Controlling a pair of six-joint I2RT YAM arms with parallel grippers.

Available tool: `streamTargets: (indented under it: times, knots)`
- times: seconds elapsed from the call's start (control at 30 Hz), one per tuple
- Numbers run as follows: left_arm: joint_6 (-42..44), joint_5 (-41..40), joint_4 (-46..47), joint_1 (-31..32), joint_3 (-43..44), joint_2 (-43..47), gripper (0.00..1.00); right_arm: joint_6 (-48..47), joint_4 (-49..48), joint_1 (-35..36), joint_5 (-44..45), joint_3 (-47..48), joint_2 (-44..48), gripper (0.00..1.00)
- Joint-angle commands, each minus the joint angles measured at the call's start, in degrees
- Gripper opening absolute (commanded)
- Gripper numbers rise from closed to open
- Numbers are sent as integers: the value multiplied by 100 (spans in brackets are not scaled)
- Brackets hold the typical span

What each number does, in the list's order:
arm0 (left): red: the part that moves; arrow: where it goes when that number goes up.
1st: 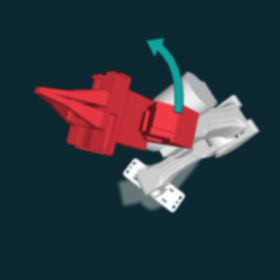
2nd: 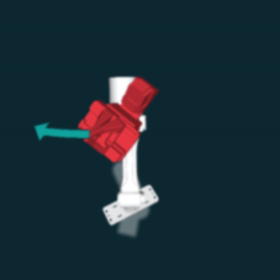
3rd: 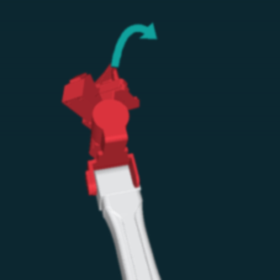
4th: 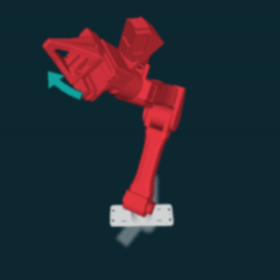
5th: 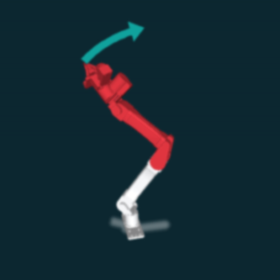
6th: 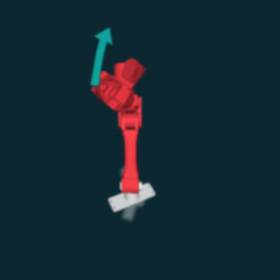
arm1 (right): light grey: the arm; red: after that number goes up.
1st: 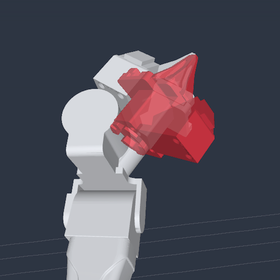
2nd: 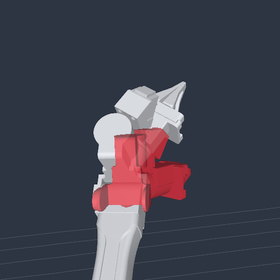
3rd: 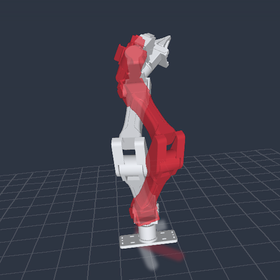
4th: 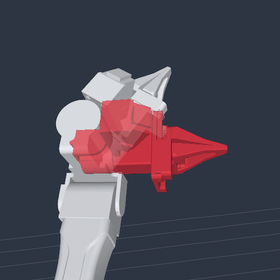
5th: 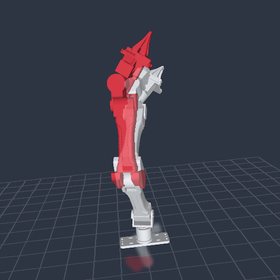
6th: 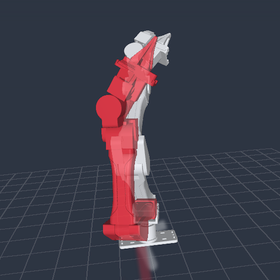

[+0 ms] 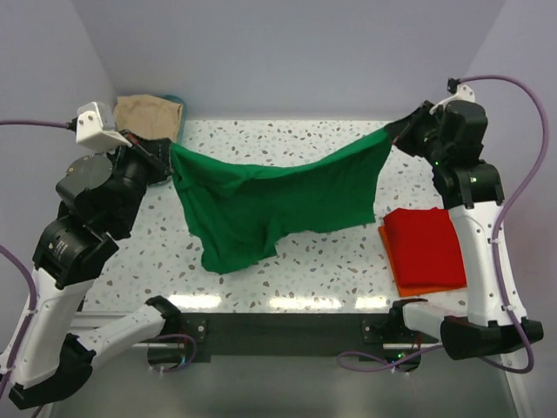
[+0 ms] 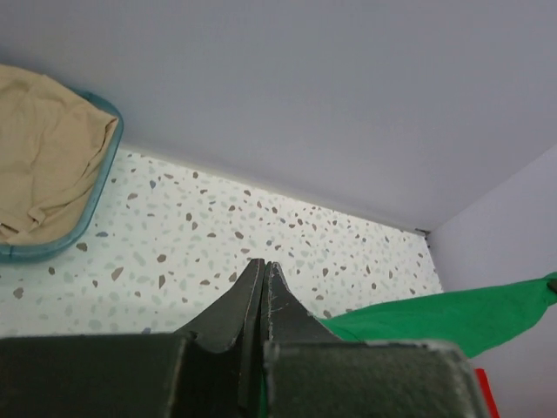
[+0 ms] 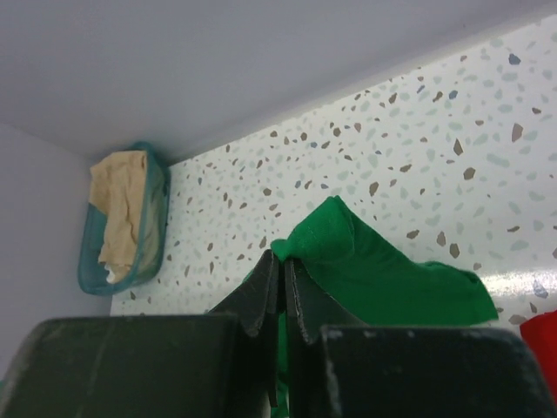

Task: Fold and stack the t-shirts
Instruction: Flatten the tshirt out

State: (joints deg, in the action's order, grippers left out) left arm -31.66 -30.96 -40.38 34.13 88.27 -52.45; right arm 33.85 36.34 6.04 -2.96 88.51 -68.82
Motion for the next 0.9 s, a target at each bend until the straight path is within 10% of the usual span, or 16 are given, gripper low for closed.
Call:
streamTargets:
  times: [0.0,0.13,0.33,0.57,0.73,0.87]
  knots:
    - [265,-226,582,-29,199,-396,0,-133,400,-15,32,438,-139,0]
    - [415,133,1189,-396,287,-1117,0,-36,-63,-77,-90,728,-719,0]
    - [73,2707,2227,-2372,1243,-2961,0,192,-987,-191,-354,1683,-2254,0]
    - [-287,4332,2227,-3245,5755,-5966,0,526,-1278,-261,-706,4646,-4295,0]
    - [-1079,4828,4229,-3965,4772,-5322,0,860,-2057,-481,-662,4986,-4203,0]
    - [-772,4862,4047,-4133,4333,-4838,0,922,-2429,-587,-846,4089,-3640,0]
